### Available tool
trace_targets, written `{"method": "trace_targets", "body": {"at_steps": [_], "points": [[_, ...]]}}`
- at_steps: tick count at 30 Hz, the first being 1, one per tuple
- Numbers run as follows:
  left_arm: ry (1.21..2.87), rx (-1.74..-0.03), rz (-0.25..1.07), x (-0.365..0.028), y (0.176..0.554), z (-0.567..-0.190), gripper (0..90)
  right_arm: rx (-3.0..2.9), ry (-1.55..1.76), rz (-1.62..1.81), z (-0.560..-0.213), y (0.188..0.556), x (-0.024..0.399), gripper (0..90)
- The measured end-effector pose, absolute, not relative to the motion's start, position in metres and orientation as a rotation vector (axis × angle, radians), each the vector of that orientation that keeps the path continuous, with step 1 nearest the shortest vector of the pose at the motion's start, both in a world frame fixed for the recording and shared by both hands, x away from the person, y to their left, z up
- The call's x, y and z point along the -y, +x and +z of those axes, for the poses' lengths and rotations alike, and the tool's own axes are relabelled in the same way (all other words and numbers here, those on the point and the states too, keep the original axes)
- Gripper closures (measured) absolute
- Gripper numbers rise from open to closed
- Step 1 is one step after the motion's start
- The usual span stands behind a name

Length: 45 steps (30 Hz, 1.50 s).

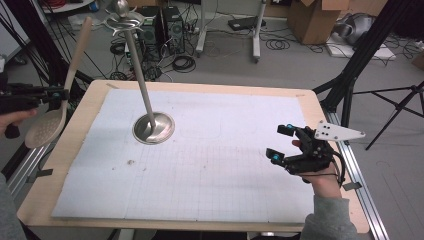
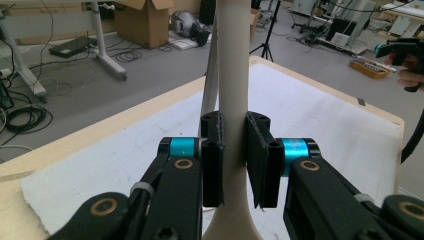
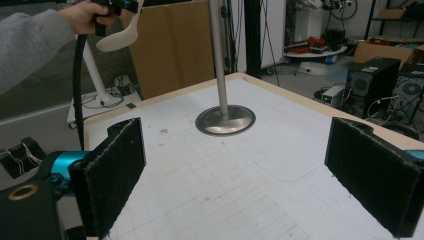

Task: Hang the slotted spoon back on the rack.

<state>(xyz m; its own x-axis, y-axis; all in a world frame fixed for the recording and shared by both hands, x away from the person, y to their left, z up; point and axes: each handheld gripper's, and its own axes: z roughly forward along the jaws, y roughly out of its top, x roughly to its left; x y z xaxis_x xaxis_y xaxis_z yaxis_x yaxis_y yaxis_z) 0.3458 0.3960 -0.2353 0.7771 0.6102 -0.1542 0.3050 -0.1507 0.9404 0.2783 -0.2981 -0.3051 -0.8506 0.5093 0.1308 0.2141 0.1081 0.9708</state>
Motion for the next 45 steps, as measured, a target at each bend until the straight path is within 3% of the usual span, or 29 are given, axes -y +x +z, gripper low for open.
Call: {"method": "trace_targets", "body": {"at_steps": [45], "points": [[1.827,-0.756,0.288,-0.353,0.365,-0.252,77.8,-2.150,0.725,1.803,-0.306,0.279,0.297,8.1]]}}
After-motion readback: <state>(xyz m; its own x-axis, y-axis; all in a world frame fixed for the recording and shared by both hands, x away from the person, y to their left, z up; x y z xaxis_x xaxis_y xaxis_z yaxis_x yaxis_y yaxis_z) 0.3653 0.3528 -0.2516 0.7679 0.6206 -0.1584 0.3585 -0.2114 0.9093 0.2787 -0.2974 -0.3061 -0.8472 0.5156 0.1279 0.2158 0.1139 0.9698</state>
